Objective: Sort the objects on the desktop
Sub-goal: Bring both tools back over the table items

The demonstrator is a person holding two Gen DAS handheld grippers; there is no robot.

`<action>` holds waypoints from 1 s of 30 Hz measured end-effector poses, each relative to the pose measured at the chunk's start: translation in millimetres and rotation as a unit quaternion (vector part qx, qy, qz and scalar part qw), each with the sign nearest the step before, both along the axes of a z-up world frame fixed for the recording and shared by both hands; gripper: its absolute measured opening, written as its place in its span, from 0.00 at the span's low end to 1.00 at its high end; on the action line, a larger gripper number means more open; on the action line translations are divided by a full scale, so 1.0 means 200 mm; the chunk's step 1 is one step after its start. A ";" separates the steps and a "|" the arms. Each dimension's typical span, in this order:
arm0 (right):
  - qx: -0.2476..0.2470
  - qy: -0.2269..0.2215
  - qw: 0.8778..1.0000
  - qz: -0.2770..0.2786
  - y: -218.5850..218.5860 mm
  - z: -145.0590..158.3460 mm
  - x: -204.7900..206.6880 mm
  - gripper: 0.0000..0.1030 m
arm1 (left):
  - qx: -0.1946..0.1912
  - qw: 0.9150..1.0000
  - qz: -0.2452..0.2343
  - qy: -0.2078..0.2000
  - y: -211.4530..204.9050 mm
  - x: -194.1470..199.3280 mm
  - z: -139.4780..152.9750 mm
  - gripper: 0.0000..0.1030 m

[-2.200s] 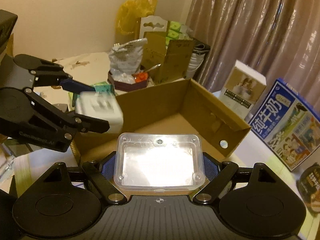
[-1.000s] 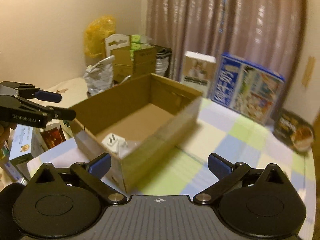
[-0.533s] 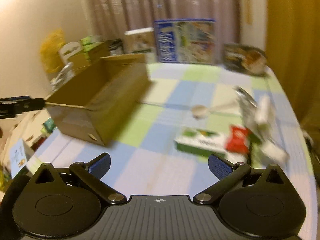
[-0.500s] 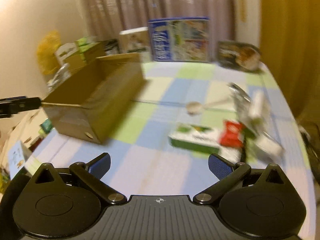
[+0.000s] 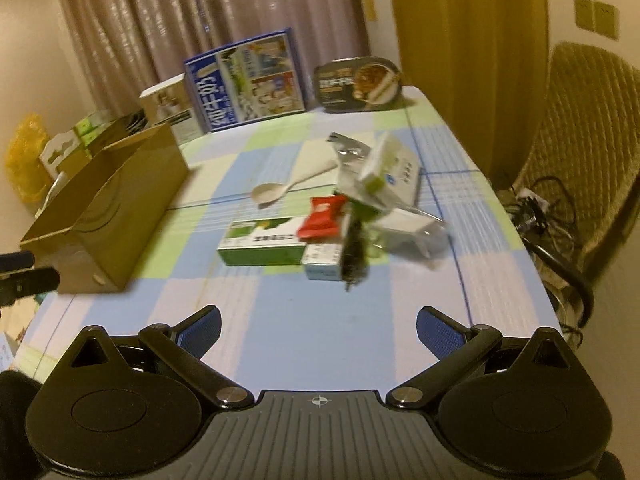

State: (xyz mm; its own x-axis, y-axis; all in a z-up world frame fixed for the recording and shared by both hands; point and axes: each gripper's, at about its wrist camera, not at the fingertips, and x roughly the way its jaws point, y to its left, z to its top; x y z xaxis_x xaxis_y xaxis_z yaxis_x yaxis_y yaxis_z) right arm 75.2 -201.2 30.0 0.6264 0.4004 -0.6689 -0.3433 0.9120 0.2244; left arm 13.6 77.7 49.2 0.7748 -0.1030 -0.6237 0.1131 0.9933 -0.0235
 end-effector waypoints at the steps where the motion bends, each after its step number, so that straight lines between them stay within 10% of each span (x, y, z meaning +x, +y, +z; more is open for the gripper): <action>1: 0.001 0.001 1.000 -0.003 -0.01 -0.01 0.01 0.98 | 0.002 1.000 -0.004 0.002 -0.01 0.01 -0.01 0.99; 19: -0.051 -0.012 0.996 0.074 -0.14 -0.08 0.28 0.98 | 0.045 0.989 -0.132 0.039 -0.23 0.36 -0.19 0.99; 30: -0.118 -0.012 0.971 0.206 -0.11 -0.13 0.60 0.98 | 0.144 0.948 -0.278 0.057 -0.41 0.69 -0.34 0.93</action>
State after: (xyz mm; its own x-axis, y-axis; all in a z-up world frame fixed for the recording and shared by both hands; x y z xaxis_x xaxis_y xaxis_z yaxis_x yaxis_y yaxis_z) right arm 195.3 -223.9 3.9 0.4615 0.4584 -0.7595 -0.6931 0.7207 0.0139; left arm 151.0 -4.1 -19.1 0.5763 -0.2881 -0.7648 0.6340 0.7481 0.1960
